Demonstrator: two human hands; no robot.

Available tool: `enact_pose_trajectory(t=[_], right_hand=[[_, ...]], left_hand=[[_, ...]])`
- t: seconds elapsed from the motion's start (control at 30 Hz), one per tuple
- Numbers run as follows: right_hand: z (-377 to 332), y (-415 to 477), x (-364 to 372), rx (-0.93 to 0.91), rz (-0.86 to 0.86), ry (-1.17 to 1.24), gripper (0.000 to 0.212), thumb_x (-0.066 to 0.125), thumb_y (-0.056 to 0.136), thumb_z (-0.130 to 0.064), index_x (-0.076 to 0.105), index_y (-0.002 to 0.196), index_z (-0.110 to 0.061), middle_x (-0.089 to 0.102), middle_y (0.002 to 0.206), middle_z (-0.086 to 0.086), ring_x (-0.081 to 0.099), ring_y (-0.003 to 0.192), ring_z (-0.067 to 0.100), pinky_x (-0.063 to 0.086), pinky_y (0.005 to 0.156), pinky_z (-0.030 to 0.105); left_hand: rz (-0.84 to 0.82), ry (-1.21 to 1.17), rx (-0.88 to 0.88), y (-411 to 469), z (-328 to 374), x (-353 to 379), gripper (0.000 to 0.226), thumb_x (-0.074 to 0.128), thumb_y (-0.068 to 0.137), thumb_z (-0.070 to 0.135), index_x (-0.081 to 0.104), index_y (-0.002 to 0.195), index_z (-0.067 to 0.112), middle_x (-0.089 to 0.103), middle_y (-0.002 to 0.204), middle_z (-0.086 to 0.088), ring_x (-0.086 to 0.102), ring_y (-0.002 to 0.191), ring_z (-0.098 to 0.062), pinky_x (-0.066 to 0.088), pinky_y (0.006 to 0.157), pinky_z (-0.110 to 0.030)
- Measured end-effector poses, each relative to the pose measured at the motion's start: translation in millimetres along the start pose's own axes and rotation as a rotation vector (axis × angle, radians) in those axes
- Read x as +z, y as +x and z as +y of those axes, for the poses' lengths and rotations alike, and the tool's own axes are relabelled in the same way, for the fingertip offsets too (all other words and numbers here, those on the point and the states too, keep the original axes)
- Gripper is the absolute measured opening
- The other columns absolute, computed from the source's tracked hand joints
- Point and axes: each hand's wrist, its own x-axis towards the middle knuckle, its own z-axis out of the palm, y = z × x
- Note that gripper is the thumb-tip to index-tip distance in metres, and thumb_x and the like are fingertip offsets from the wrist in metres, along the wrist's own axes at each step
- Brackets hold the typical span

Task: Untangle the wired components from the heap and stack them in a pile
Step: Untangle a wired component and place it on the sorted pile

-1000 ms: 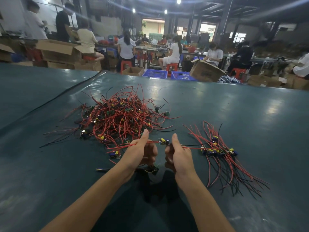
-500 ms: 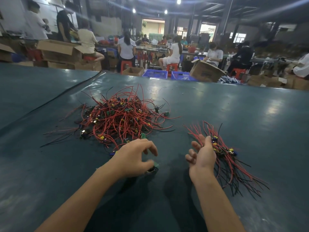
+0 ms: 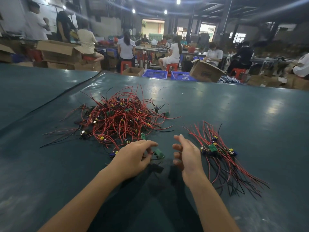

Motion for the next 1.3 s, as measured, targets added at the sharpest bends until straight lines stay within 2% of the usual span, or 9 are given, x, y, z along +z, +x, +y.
enact_pose_trajectory(t=[0.17, 0.33, 0.5, 0.6, 0.7, 0.8, 0.9, 1.17, 1.3], right_hand=[[6.5, -8.3, 9.9, -0.102, -0.13, -0.216, 0.017, 0.066, 0.09, -0.036, 0.071, 0.087, -0.02, 0.067, 0.068, -0.012, 0.059, 0.057, 0.0, 0.044, 0.048, 0.014], [8.9, -9.2, 8.4, -0.151, -0.142, -0.29, 0.019, 0.072, 0.087, -0.03, 0.069, 0.103, -0.022, 0.071, 0.099, 0.0, 0.065, 0.077, 0.009, 0.053, 0.064, 0.021], [10.7, -13.8, 10.4, -0.136, -0.307, -0.272, 0.01, 0.069, 0.089, -0.017, 0.069, 0.096, -0.024, 0.074, 0.085, -0.004, 0.067, 0.069, 0.003, 0.051, 0.054, 0.017], [11.6, -12.6, 11.8, -0.183, -0.254, -0.217, 0.013, 0.07, 0.087, -0.011, 0.069, 0.1, -0.013, 0.073, 0.09, 0.005, 0.066, 0.069, 0.007, 0.051, 0.056, 0.016], [11.1, -10.4, 9.8, -0.148, -0.143, -0.156, 0.016, 0.072, 0.087, -0.015, 0.068, 0.102, -0.011, 0.073, 0.083, 0.003, 0.066, 0.062, 0.007, 0.05, 0.049, 0.019], [8.0, -8.8, 7.3, -0.112, -0.11, -0.046, 0.014, 0.069, 0.089, -0.022, 0.067, 0.099, -0.013, 0.076, 0.081, -0.002, 0.068, 0.063, 0.007, 0.052, 0.05, 0.022], [3.8, -7.4, 6.9, -0.096, -0.115, 0.063, 0.015, 0.064, 0.092, -0.027, 0.066, 0.099, -0.014, 0.077, 0.089, 0.001, 0.068, 0.066, 0.01, 0.054, 0.053, 0.026], [12.0, -10.3, 14.9, -0.132, -0.136, -0.066, 0.019, 0.065, 0.091, -0.031, 0.076, 0.078, -0.022, 0.075, 0.085, 0.01, 0.07, 0.081, 0.029, 0.058, 0.073, 0.049], [14.0, -10.2, 15.5, -0.124, -0.122, -0.113, 0.011, 0.07, 0.088, -0.03, 0.072, 0.088, -0.019, 0.072, 0.084, 0.01, 0.066, 0.076, 0.024, 0.057, 0.075, 0.052]], left_hand=[[0.216, -0.041, 0.064, 0.8, 6.3, 0.0, 0.025, 0.064, 0.089, 0.005, 0.069, 0.113, 0.01, 0.067, 0.1, 0.0, 0.061, 0.094, -0.016, 0.052, 0.082, -0.035], [0.32, -0.086, 0.082, 0.5, 8.0, -2.7, 0.022, 0.065, 0.089, 0.005, 0.07, 0.111, 0.01, 0.066, 0.097, 0.002, 0.06, 0.091, -0.012, 0.052, 0.081, -0.03], [0.304, -0.076, 0.131, -0.6, 8.3, -0.2, 0.028, 0.068, 0.084, -0.001, 0.07, 0.11, 0.01, 0.067, 0.101, 0.001, 0.06, 0.094, -0.014, 0.053, 0.082, -0.034], [0.421, -0.035, 0.157, 0.7, 13.1, 0.5, 0.02, 0.07, 0.083, 0.005, 0.071, 0.103, 0.007, 0.066, 0.103, -0.002, 0.058, 0.097, -0.018, 0.05, 0.085, -0.032], [0.438, -0.129, 0.204, 0.8, 17.8, -2.3, 0.011, 0.066, 0.086, 0.019, 0.068, 0.087, 0.008, 0.063, 0.085, 0.0, 0.057, 0.077, -0.014, 0.048, 0.07, -0.026], [0.154, -0.341, 0.104, 0.4, 21.1, -2.0, 0.024, 0.061, 0.092, 0.03, 0.067, 0.076, 0.012, 0.061, 0.064, -0.001, 0.053, 0.056, -0.011, 0.043, 0.052, -0.026], [-0.031, -0.46, -0.043, 0.6, 23.5, 5.1, 0.024, 0.056, 0.097, 0.034, 0.069, 0.083, 0.018, 0.067, 0.069, 0.002, 0.059, 0.058, -0.007, 0.045, 0.054, -0.02], [0.205, -0.811, -0.314, 8.4, 25.1, 9.8, 0.019, 0.055, 0.096, 0.028, 0.07, 0.092, 0.016, 0.074, 0.081, 0.001, 0.07, 0.074, -0.014, 0.055, 0.061, -0.024], [0.289, -0.851, -0.383, 8.9, 22.3, 9.2, 0.015, 0.061, 0.093, 0.023, 0.071, 0.085, 0.015, 0.073, 0.075, 0.001, 0.069, 0.067, -0.016, 0.056, 0.055, -0.027]])
